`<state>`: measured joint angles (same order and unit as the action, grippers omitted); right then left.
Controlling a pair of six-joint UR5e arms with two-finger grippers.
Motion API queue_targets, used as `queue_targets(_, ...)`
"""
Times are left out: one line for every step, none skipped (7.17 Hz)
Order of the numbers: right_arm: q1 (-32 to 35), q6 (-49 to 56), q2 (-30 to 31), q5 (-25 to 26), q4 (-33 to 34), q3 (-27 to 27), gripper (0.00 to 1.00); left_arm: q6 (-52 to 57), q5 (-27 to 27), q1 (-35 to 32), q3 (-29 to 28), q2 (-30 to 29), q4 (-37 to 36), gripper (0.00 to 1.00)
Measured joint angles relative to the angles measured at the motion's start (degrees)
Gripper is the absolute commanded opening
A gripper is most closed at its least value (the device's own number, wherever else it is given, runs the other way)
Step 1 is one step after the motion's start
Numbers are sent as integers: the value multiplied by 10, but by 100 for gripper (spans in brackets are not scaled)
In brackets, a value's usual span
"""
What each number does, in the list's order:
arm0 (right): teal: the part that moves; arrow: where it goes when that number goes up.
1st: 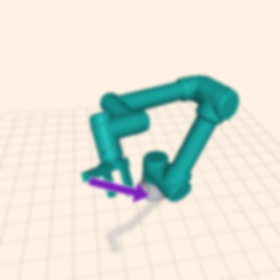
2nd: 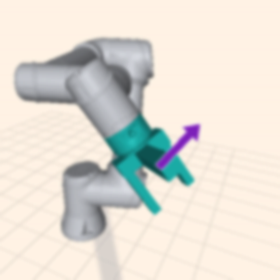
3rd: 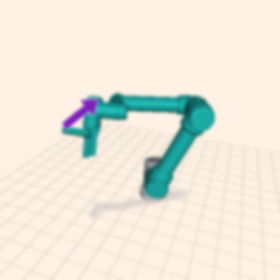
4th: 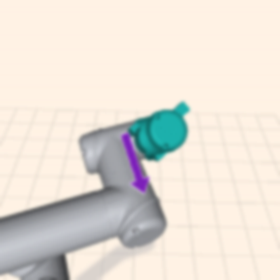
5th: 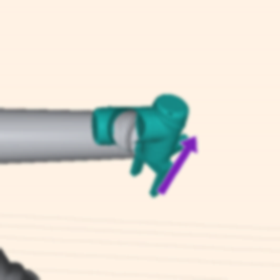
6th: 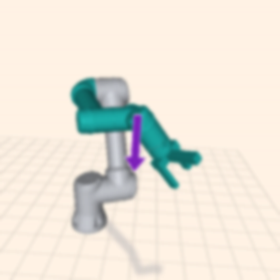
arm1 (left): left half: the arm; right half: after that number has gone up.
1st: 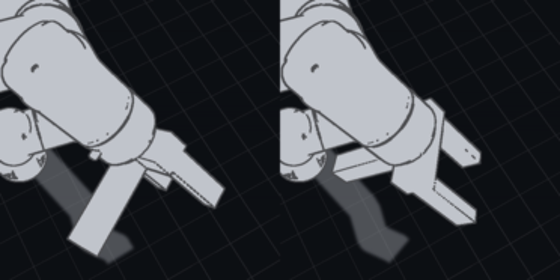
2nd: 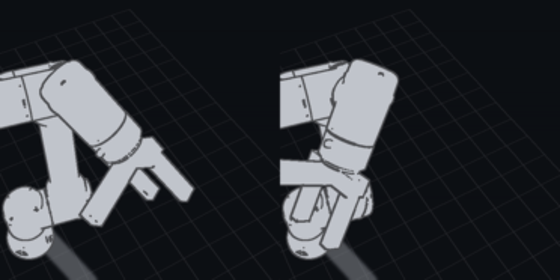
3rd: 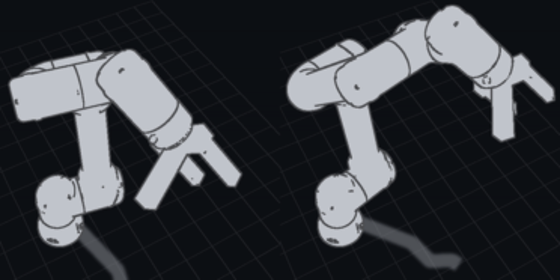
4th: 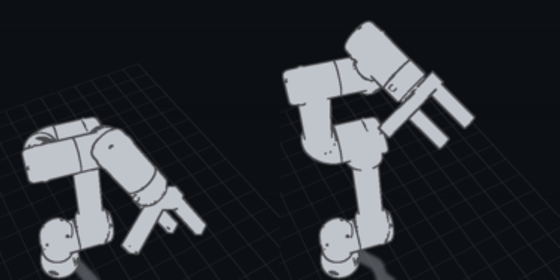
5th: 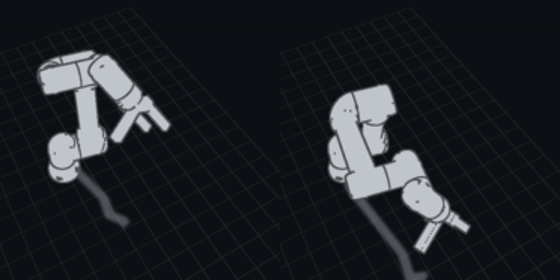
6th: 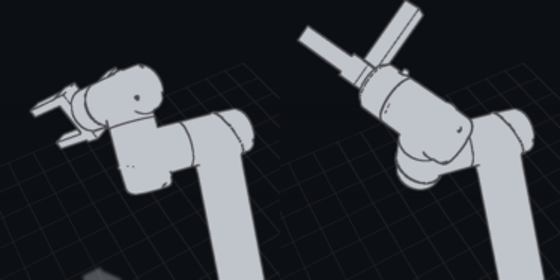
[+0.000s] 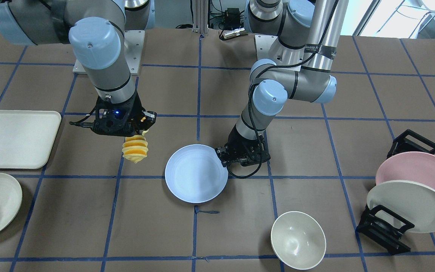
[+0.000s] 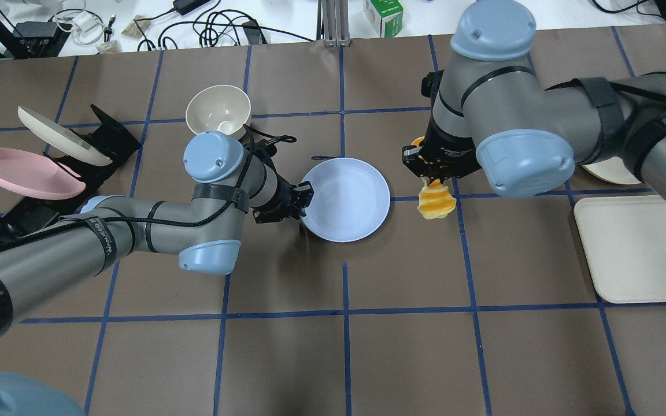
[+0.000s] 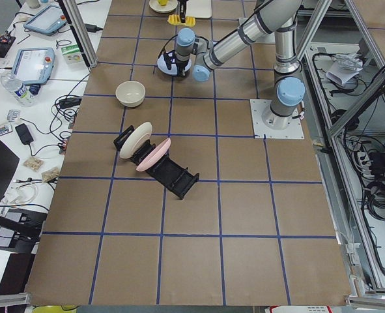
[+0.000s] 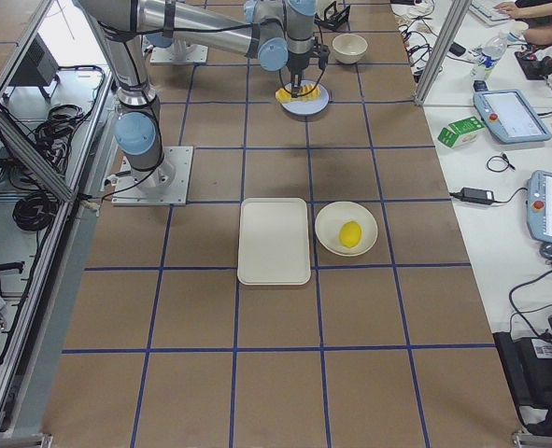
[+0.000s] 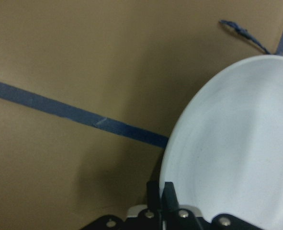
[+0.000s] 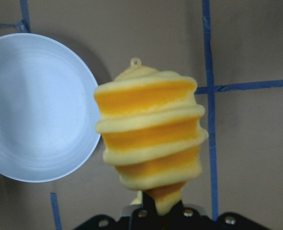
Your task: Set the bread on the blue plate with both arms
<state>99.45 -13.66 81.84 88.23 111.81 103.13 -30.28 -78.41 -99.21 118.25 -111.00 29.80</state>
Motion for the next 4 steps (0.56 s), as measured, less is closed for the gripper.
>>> queue_targets(18, -14, -13, -6, 18, -1, 0, 12, -32, 1, -2, 10, 2, 100)
queue_targets(35, -33, -25, -9, 27, -6, 0, 23, -48, 3, -6, 23, 10, 100)
queue_targets(48, -53, -45, -10, 29, -25, 0, 34, -57, 5, -21, 38, 37, 100)
queue_targets(64, -61, -73, -10, 27, -55, 0, 44, -60, 8, -48, 53, 89, 100)
